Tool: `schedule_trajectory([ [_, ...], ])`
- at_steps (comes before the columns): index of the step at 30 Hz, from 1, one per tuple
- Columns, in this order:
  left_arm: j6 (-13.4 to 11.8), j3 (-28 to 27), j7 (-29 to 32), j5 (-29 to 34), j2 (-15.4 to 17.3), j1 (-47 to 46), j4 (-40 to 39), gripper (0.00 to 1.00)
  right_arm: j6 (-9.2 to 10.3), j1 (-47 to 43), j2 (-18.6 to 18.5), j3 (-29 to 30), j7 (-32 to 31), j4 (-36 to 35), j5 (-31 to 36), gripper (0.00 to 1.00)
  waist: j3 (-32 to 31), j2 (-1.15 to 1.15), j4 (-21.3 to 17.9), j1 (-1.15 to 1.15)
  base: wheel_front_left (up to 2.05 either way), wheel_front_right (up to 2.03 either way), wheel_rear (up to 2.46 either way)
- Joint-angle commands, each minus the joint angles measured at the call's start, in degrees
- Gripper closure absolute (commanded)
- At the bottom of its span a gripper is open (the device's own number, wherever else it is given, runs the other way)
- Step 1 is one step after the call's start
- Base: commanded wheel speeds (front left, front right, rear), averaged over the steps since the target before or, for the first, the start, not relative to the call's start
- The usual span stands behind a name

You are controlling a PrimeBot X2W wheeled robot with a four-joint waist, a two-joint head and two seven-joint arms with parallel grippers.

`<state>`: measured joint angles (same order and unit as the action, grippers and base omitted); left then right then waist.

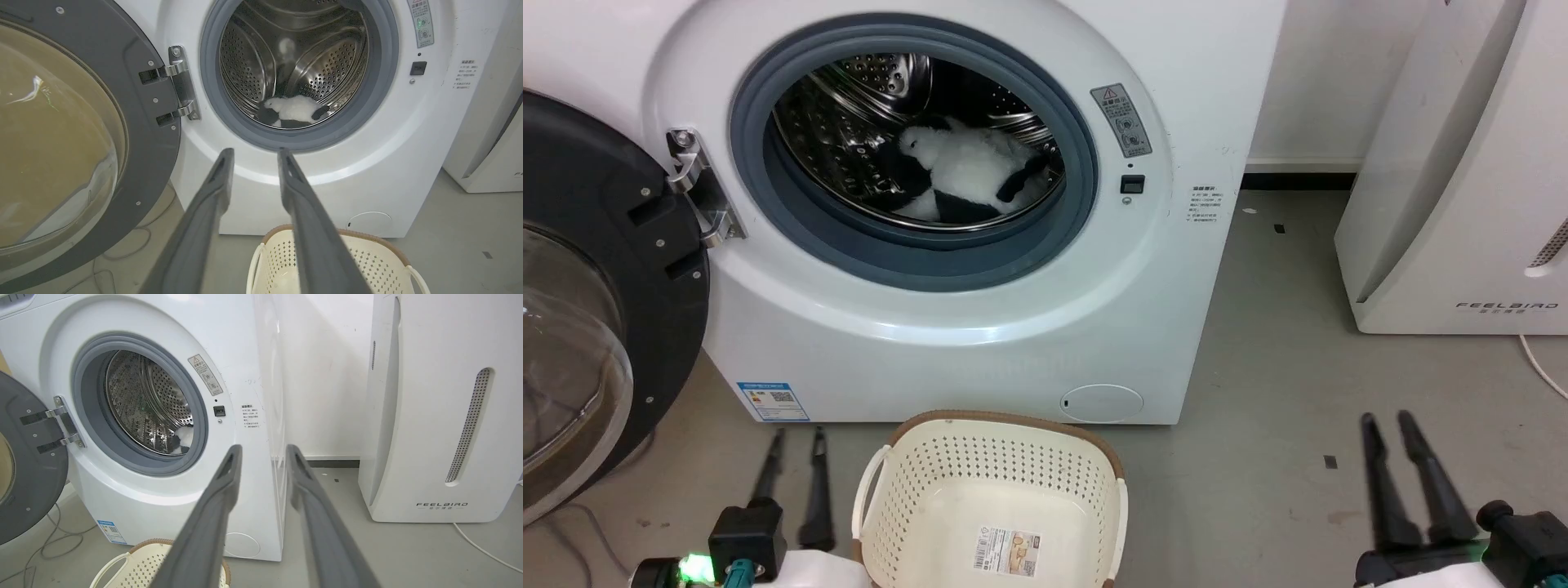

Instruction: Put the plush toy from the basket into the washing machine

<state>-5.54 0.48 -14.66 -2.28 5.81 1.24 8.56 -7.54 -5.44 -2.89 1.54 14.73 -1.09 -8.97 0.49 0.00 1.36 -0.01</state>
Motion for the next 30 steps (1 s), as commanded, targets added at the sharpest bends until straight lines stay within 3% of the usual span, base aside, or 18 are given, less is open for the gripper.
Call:
schedule_trajectory([
  [1, 0.01, 0.03, 0.03, 0.01, -0.01, -0.01, -0.01, 1.0, 0.0, 0.01, 0.0, -0.03, -0.03, 0.0, 0.02, 1.0, 0.0, 0.0, 0.0, 0.01, 0.0, 0.0, 0.0],
  [30, 1.21, -0.05, 3.2, 0.5, -0.64, -0.28, -1.86, 1.0, 0.01, 1.19, 0.0, -0.35, -3.21, 0.24, 1.96, 1.0, -0.11, 0.0, -0.3, 0.01, 0.0, 0.0, 0.0],
])
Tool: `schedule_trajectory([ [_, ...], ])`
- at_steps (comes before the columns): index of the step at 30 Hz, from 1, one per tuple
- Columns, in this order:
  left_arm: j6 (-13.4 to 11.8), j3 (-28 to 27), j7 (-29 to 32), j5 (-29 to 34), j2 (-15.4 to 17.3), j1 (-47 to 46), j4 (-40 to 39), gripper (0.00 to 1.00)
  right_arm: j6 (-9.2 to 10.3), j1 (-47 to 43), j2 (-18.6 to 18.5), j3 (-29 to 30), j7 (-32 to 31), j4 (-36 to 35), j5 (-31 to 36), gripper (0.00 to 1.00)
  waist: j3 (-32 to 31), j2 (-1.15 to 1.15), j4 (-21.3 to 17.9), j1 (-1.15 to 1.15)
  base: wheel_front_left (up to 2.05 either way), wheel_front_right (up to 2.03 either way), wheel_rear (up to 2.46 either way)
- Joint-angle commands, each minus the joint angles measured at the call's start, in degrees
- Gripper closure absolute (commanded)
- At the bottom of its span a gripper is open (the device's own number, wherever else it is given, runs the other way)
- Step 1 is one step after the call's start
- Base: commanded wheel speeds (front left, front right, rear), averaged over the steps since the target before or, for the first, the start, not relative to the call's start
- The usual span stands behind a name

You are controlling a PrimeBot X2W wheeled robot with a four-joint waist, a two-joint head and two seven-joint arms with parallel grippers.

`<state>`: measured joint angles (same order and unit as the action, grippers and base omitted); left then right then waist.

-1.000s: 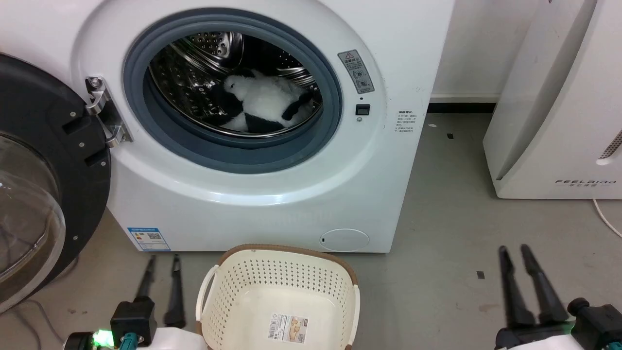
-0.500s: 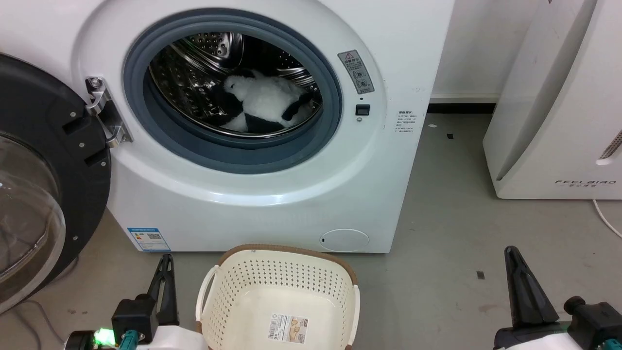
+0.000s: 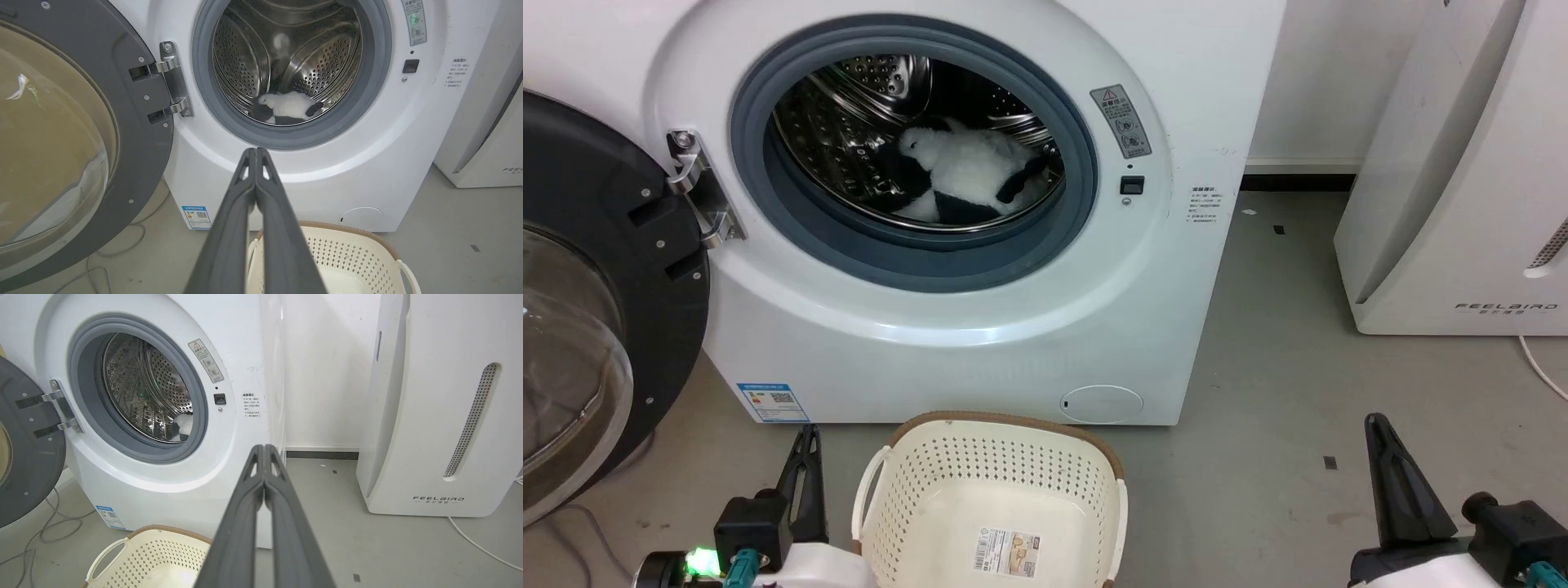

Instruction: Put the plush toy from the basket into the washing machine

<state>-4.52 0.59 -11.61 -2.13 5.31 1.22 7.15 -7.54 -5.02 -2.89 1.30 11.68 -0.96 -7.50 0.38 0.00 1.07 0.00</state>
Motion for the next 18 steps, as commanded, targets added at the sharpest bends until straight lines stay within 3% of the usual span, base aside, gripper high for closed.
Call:
schedule_trajectory([
  [1, 0.23, -0.17, 0.26, 0.36, -0.17, -0.26, -0.51, 1.0, 0.01, 0.81, 0.0, -0.12, -0.29, 0.12, 0.56, 1.0, -0.01, 0.0, -0.01, 0.0, 0.0, 0.0, 0.0],
  [18, 1.03, -0.25, 2.37, 0.69, -0.59, -0.44, -1.74, 1.0, 0.02, 1.59, 0.01, -0.34, -2.41, 0.27, 1.85, 1.0, -0.07, 0.0, -0.21, 0.0, 0.0, 0.0, 0.0],
])
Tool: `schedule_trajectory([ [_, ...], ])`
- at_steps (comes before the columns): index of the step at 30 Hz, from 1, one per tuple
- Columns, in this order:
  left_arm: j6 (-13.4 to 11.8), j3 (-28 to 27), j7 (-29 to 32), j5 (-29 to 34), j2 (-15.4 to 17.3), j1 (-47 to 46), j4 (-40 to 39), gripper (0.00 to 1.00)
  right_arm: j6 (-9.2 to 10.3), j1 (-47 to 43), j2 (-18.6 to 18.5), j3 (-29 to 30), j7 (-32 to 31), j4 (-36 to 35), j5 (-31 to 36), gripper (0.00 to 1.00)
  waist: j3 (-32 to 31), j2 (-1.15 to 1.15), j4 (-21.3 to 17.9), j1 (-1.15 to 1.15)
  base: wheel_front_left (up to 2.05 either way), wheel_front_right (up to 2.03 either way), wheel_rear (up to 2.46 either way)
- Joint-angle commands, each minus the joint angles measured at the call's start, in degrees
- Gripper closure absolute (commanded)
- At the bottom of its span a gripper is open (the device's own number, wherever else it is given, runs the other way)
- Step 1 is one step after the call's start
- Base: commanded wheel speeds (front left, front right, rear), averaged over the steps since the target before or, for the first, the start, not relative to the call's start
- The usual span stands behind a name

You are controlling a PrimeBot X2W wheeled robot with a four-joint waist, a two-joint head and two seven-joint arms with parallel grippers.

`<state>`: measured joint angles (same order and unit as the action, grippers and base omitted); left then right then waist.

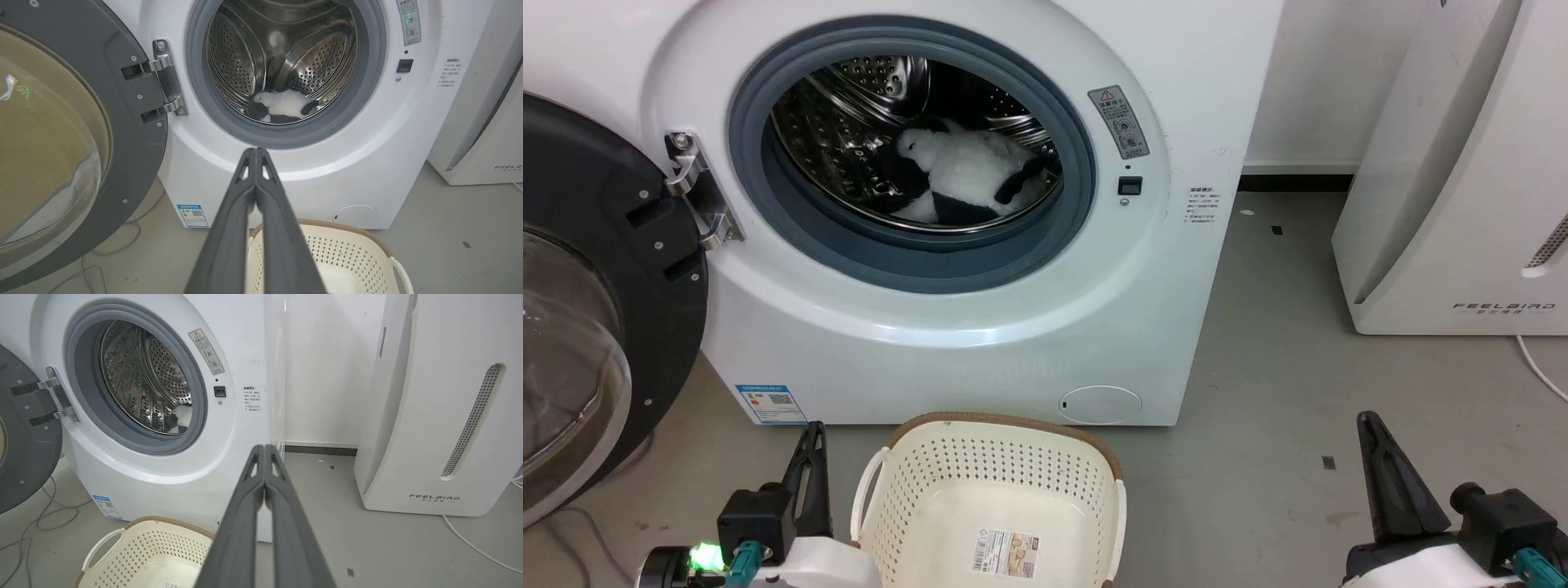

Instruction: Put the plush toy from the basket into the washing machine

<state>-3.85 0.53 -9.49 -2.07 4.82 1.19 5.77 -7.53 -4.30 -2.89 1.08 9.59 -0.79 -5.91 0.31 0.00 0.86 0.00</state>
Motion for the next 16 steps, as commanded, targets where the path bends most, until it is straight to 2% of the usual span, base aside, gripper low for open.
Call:
schedule_trajectory([
  [1, 0.4, -0.19, 0.37, 0.65, -0.12, -0.42, -0.44, 1.0, 0.01, 0.91, 0.01, -0.13, -0.43, 0.11, 0.33, 1.0, 0.0, 0.0, -0.01, 0.0, 0.0, 0.0, 0.0],
  [16, 1.07, -0.26, 2.12, 0.93, -0.47, -0.57, -1.47, 1.0, 0.02, 1.57, 0.01, -0.31, -2.19, 0.24, 1.4, 1.0, -0.06, 0.0, -0.18, 0.0, 0.0, 0.0, 0.0],
])
